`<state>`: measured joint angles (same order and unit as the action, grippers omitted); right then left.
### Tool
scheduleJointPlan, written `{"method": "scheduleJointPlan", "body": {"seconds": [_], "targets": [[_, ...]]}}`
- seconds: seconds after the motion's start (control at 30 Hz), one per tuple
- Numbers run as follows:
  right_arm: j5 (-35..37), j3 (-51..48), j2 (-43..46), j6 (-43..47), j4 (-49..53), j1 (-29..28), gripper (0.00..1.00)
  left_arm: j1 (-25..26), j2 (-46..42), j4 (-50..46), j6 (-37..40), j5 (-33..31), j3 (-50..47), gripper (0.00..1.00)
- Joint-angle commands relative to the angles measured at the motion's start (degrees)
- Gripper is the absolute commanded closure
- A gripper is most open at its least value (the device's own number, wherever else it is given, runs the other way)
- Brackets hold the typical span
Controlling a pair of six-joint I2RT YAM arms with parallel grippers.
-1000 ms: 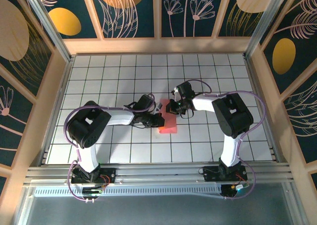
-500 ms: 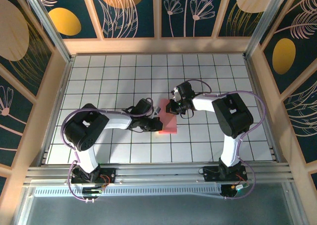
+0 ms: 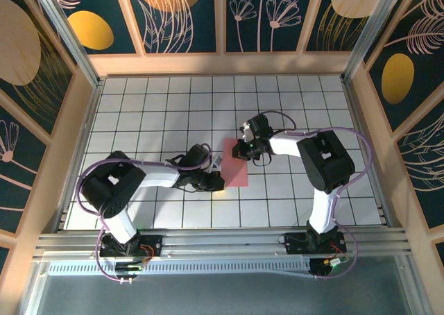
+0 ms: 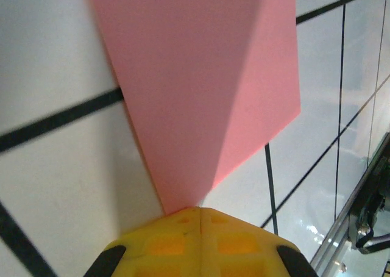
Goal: Fold a paper plane with a square sheet of paper (fold left side to right side)
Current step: First fold the square sheet of paper in half at the center of the table, then hold the square sheet of paper at the center of the table.
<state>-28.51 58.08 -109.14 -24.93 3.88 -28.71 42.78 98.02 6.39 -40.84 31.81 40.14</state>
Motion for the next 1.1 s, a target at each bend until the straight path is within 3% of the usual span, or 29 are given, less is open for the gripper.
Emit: {"method": "scheduleJointPlan", "body": {"seconds": [0.0, 0.13, 0.27, 0.63, 1.07], "targets": [[7.5, -1.9, -2.1, 1.9, 6.0, 0.7, 1.0, -0.4, -3.9, -2.9, -1.2, 2.3, 0.4, 0.97], [7.7, -1.5, -1.6, 2.0, 6.7, 0.1, 1.0, -4.0, -6.2, -1.9, -1.3, 4.8, 3.6, 0.97], [8.4, -1.1, -1.3, 1.8, 7.1, -0.6, 1.0, -6.7, -2.0, -3.5, 1.0, 4.7, 8.7, 0.98], [8.4, -0.8, -1.1, 2.0, 7.2, -1.1, 1.0, -6.6, 12.1, -2.5, 1.9, 6.0, 16.9, 1.0], [5.6, 1.6, 1.4, 1.6, 6.1, -0.9, 1.0, -5.2, 14.1, -6.2, 2.3, 1.4, 15.9, 1.0]]}}
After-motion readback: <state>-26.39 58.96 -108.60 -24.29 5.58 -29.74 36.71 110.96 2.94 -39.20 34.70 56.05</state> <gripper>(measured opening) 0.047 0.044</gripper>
